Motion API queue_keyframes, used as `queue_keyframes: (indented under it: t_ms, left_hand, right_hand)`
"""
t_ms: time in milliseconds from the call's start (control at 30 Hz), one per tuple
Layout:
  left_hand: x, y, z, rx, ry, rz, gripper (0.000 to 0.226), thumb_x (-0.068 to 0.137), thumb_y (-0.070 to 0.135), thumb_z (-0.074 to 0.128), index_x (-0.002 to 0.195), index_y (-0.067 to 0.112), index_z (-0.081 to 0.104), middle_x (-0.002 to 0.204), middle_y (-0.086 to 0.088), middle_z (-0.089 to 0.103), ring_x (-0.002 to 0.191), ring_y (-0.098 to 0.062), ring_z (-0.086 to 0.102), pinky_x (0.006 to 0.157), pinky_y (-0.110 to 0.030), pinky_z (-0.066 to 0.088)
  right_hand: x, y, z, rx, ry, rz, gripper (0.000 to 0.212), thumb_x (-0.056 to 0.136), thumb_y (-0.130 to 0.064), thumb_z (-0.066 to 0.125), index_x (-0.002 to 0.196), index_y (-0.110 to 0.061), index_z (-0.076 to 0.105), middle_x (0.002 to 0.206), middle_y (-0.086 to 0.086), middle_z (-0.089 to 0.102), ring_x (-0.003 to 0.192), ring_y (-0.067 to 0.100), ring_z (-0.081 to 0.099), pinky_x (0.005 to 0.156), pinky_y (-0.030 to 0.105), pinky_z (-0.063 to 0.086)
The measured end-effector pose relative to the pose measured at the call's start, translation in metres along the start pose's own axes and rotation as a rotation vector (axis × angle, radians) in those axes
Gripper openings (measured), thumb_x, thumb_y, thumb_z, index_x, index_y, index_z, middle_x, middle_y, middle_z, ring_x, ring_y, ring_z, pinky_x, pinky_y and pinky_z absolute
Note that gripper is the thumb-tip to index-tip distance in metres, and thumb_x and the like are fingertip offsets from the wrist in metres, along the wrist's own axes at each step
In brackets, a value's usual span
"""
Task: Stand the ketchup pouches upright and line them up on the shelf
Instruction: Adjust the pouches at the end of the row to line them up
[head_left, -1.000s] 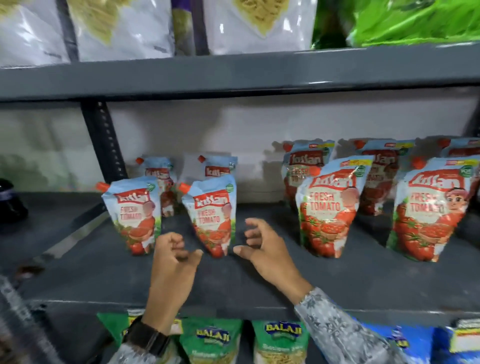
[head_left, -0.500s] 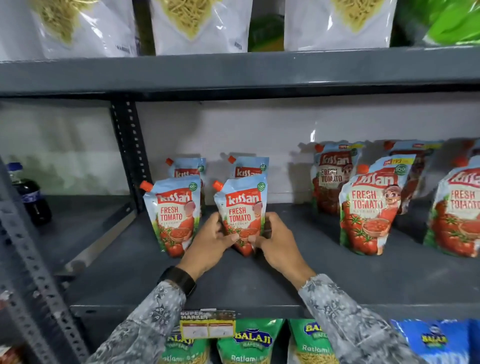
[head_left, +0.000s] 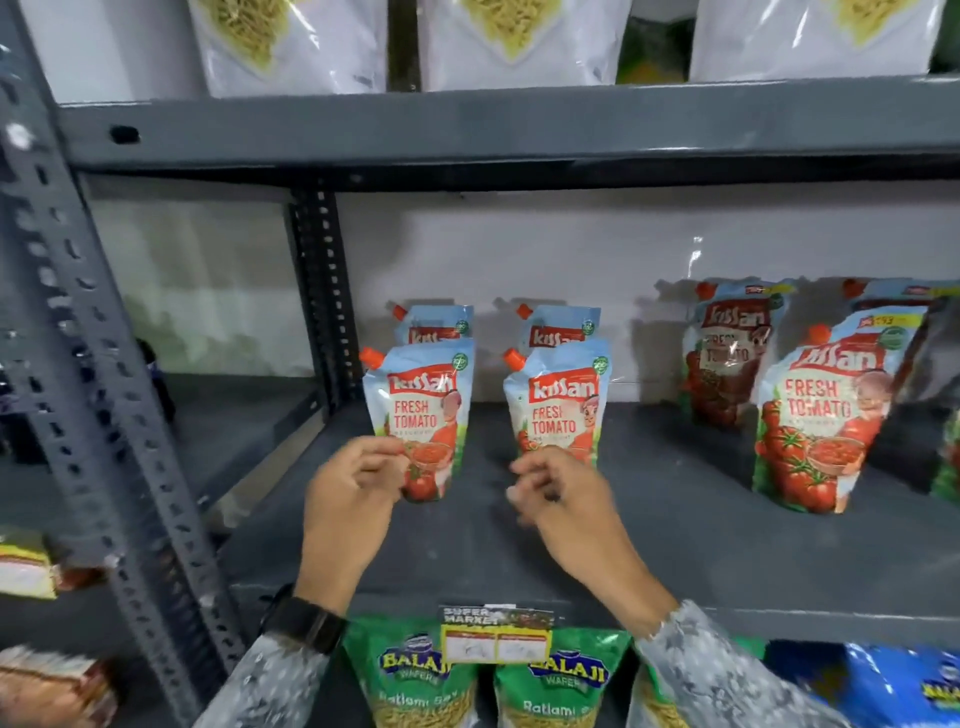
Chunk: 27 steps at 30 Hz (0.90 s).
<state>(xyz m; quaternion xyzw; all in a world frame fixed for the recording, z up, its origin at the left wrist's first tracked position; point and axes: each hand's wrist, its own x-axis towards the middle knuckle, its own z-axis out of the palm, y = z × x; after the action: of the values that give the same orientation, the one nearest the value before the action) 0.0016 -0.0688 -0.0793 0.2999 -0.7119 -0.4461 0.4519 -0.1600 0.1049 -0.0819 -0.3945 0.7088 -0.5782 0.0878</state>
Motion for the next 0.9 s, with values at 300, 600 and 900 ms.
queue_keyframes:
  t_ms: [300,600,900]
  left_hand:
    - [0.039,-0.008,-0.009,-0.096,-0.357,-0.155,0.052,0.095,0.005,0.065,0.141,0.019,0.045,0.126,0.002,0.067,0.113,-0.006,0.064,0.075,-0.009,0.054]
    - [0.053,-0.014,-0.014,-0.143,-0.372,-0.147,0.048,0.099,0.0,0.058,0.145,0.009,0.048,0.133,-0.009,0.067,0.126,-0.024,0.063,0.096,-0.027,0.052]
    - [0.053,-0.02,-0.012,-0.137,-0.395,-0.14,0.045,0.099,0.001,0.058,0.142,0.013,0.05,0.132,-0.004,0.068,0.123,-0.016,0.063,0.095,-0.022,0.053]
  right_hand:
    - [0.051,-0.02,0.081,0.037,-0.085,-0.009,0.059,0.081,-0.017,0.085,0.132,-0.023,0.055,0.118,-0.011,0.072,0.101,-0.006,0.066,0.095,0.024,0.056]
    - [0.057,-0.016,0.101,-0.008,-0.023,-0.03,0.049,0.082,-0.016,0.084,0.121,-0.021,0.054,0.116,-0.003,0.074,0.107,0.011,0.071,0.097,0.042,0.059]
    - [0.052,-0.011,0.104,-0.051,0.004,-0.067,0.05,0.082,-0.018,0.081,0.124,-0.018,0.053,0.12,0.002,0.066,0.113,0.018,0.065,0.1,0.045,0.055]
